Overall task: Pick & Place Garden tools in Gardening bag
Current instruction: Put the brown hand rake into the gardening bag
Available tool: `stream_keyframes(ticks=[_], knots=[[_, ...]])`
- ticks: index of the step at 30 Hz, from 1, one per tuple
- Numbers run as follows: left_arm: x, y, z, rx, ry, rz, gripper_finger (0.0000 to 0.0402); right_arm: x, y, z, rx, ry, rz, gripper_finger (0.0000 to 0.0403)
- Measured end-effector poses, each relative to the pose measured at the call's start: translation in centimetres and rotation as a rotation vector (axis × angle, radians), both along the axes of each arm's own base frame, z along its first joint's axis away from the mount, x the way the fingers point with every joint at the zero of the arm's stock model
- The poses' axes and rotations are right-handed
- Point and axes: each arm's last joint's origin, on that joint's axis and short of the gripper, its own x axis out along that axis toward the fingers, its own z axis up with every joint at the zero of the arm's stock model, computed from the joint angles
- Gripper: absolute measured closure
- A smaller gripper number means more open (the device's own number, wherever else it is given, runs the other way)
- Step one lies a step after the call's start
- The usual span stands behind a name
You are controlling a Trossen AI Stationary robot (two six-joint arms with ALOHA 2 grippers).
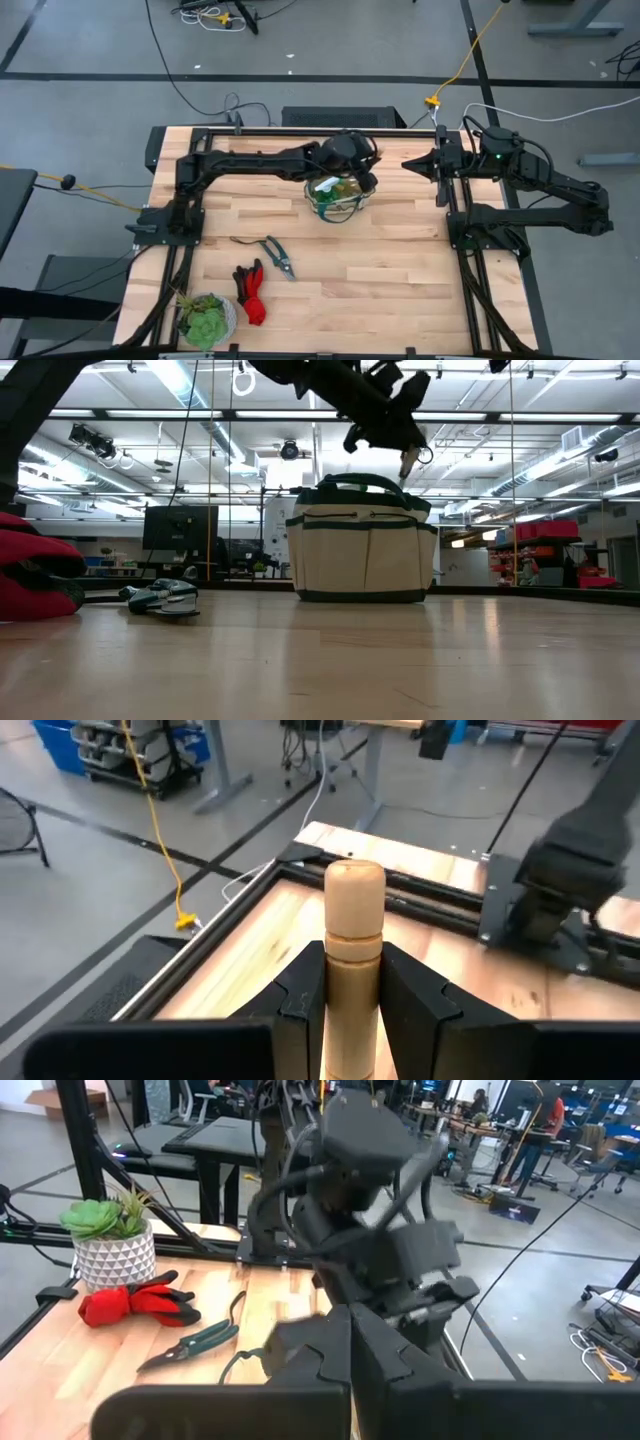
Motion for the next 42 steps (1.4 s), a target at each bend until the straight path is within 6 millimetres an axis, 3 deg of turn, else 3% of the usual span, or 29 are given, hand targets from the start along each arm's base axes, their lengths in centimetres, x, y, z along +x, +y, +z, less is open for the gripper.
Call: stream_keyframes(ticks=[25,42], knots=[[1.4,-0.9,-3.8,0.014,0.107,0.034,0.0321,0.0,0.0,-0.1,0.002,0.007,0.000,0.0403],[1.4,-0.8,-3.8,0.028,0.110,0.060,0.0321,0.0,0.0,-0.1,0.002,0.009,0.000,0.0403]])
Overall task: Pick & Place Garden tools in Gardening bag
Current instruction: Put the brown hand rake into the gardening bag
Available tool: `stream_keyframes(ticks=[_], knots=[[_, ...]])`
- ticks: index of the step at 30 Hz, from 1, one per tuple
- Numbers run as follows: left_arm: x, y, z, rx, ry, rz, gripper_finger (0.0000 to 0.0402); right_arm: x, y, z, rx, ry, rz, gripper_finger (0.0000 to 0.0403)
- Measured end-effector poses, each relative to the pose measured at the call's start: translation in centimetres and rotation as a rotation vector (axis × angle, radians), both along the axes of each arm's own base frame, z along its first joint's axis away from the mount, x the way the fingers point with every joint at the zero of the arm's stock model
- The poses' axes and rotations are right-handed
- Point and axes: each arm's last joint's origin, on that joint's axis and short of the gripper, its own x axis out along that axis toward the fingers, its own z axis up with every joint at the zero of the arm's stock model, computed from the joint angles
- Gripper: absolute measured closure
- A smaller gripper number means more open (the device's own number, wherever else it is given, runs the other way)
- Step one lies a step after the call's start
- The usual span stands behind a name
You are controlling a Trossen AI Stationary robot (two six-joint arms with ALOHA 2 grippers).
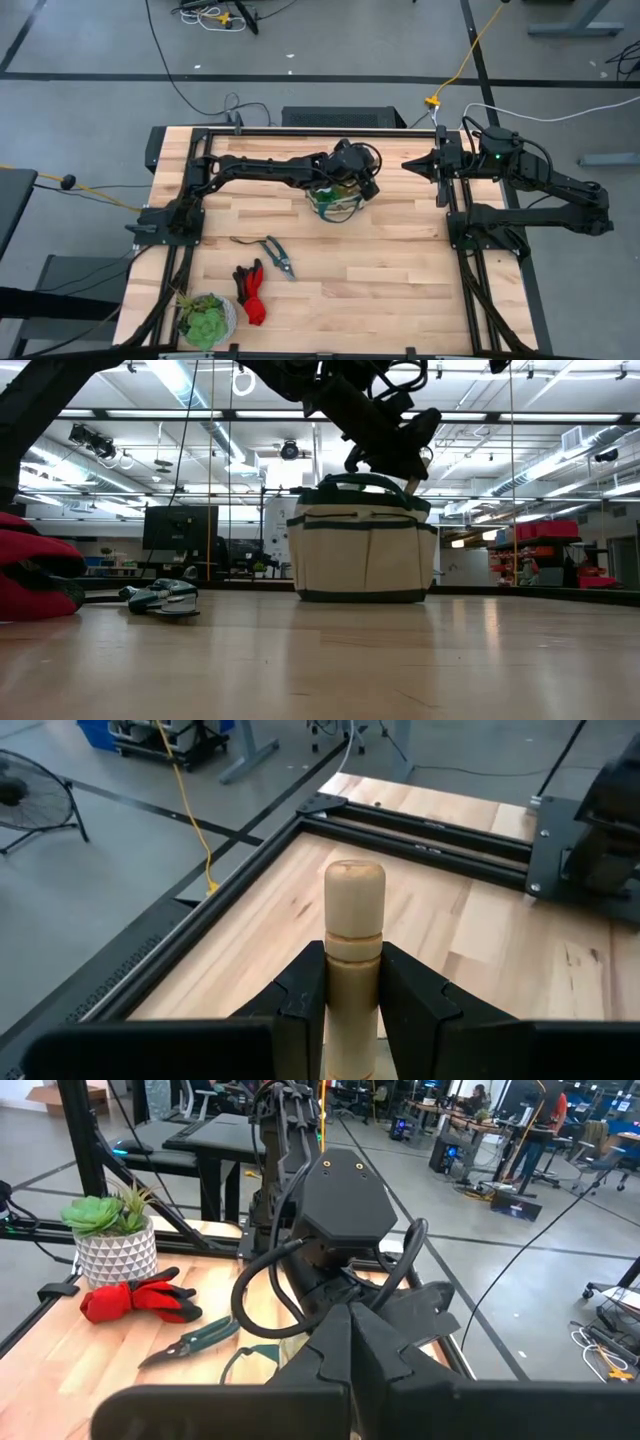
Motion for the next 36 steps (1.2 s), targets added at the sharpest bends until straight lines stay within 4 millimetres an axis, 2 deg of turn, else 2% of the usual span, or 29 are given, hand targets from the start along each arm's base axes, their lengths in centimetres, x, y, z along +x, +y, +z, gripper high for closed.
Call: stream_keyframes(ticks=[17,28,36], knots=[[0.3,0.1,0.7,0.016,-0.079,-0.003,0.0322,0.0,0.0,0.0,0.000,0.000,0.000,0.0403],[0.1,0.6,0.4,-0.029,-0.064,-0.010,0.0322,0.0,0.0,0.0,0.000,0.000,0.000,0.0403],[0.4,0.8,1.2,-0.008,-0.146,-0.038,0.0322,0.0,0.0,0.0,0.000,-0.001,0.000,0.0403]])
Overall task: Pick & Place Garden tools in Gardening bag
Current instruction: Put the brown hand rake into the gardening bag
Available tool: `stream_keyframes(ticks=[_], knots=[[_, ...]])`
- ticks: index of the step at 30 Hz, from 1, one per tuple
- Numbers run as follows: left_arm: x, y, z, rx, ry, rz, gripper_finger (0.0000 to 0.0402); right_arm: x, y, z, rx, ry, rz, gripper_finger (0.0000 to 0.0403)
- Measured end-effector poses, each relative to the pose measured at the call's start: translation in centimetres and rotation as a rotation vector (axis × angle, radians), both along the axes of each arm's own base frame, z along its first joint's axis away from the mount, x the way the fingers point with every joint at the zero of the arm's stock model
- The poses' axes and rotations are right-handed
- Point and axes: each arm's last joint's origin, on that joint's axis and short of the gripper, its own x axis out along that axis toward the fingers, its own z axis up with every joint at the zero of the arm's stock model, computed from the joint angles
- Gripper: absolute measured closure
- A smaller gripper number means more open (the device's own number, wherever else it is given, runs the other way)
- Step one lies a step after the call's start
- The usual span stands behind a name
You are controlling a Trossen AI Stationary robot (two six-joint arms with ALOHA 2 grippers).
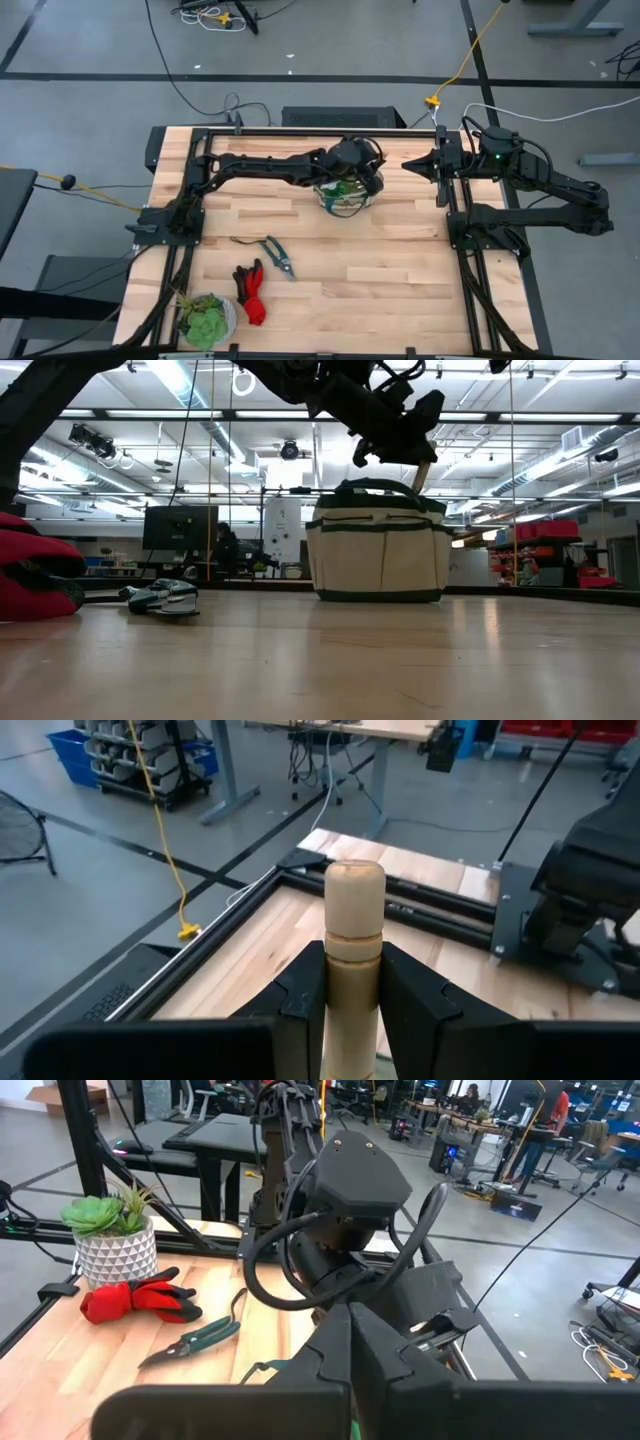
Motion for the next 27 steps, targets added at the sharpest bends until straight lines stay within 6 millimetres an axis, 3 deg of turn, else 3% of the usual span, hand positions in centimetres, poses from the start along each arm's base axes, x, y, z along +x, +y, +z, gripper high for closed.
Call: stream_keyframes(ticks=[9,17,27], knots=[[0.0,0.4,1.2,0.027,-0.088,-0.002,0.0322,0.0,0.0,0.0,0.000,0.000,0.000,0.0403],[-1.1,0.4,3.6,0.062,-0.117,-0.006,0.0322,0.0,0.0,0.0,-0.007,-0.001,0.001,0.0403],[-1.2,0.0,3.8,0.067,-0.109,-0.018,0.0322,0.0,0.0,0.0,-0.007,-0.001,0.001,0.0403]])
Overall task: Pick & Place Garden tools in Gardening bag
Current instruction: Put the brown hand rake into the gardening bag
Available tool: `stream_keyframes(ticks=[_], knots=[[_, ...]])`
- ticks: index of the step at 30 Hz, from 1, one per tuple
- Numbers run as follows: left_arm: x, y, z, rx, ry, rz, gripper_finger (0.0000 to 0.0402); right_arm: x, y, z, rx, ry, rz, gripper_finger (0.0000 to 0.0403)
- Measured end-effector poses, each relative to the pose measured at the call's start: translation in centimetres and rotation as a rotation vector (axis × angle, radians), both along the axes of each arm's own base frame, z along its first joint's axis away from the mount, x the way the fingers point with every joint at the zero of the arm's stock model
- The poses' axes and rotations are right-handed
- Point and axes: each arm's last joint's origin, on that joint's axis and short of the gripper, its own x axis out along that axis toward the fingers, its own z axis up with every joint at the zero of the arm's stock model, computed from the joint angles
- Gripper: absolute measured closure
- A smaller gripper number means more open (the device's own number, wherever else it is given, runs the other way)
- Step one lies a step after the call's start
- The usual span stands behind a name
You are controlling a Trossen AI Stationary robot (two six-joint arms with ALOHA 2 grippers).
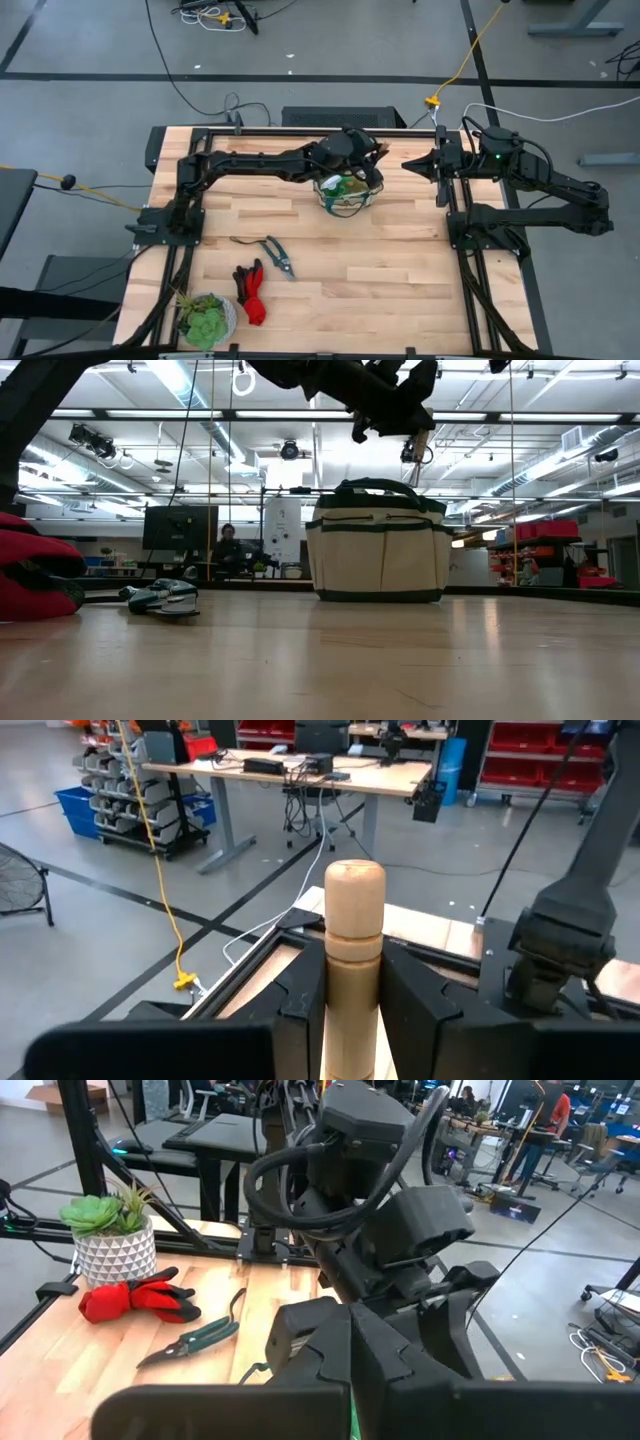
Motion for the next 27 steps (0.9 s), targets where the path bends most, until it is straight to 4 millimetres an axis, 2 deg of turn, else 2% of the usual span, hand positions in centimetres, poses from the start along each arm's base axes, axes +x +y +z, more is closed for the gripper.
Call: stream_keyframes(ticks=[7,13,20,27], knots=[[-2.2,-0.2,4.2,-0.004,-0.076,-0.080,0.0322,0.0,0.0,0.0,0.008,-0.002,-0.001,0.0403],[-4.1,-0.6,6.4,-0.008,-0.057,-0.086,0.0322,0.0,0.0,0.1,-0.018,-0.005,0.003,0.0403],[-4.5,-1.0,6.9,-0.005,-0.055,-0.100,0.0322,0.2,-0.1,-0.1,-0.042,0.008,-0.007,0.0398],[-4.5,-0.9,8.1,0.013,-0.174,-0.195,0.0320,0.2,-0.4,-0.1,-0.081,0.017,-0.116,0.0330]])
